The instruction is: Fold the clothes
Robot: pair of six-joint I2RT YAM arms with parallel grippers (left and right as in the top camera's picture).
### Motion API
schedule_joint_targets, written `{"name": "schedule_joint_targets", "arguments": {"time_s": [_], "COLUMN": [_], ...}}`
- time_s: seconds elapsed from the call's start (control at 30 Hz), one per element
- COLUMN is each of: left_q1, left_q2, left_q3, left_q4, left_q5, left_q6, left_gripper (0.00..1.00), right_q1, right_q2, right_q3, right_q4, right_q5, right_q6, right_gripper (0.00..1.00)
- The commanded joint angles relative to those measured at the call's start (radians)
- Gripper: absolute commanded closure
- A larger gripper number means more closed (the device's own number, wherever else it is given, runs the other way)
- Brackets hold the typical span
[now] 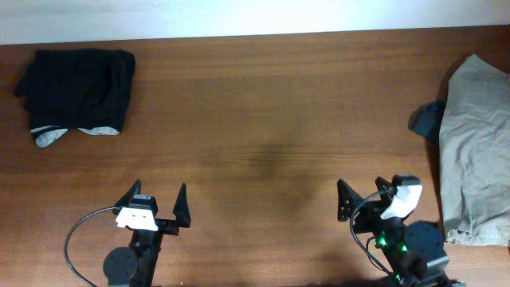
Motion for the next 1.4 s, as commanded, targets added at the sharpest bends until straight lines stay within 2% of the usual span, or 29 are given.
{"name": "schedule_joint_targets", "arguments": {"time_s": [0.0, 0.07, 0.33, 1.37], "left_q1": [0.000, 0.000, 0.000, 0.000], "left_q2": [-0.005, -0.005, -0.005, -0.005], "left_q3": [-0.008, -0.008, -0.008, -0.008], "left_q4": [0.002, 0.002, 0.002, 0.002], "left_q5": [-0.008, -0.008, -0.008, -0.008], "left_q6": [-0.013, -0.013, -0.013, -0.013], "left_gripper": [0.01, 0.01, 0.01, 0.01], "right_q1": [-0.087, -0.108, -0.114, -0.114], "right_q2": [-0.140, -0.186, -0.183, -0.182], "right_q3": [-0.094, -0.126, -0.225, -0.226], "right_q4": [0.030, 0.031, 0.054, 0.056], "right_q5": [-0.068, -0.068, -0.087, -0.087], "right_q6": [0.005, 0.005, 0.005, 0.005], "right_gripper": [0.02, 0.01, 0.01, 0.01]}}
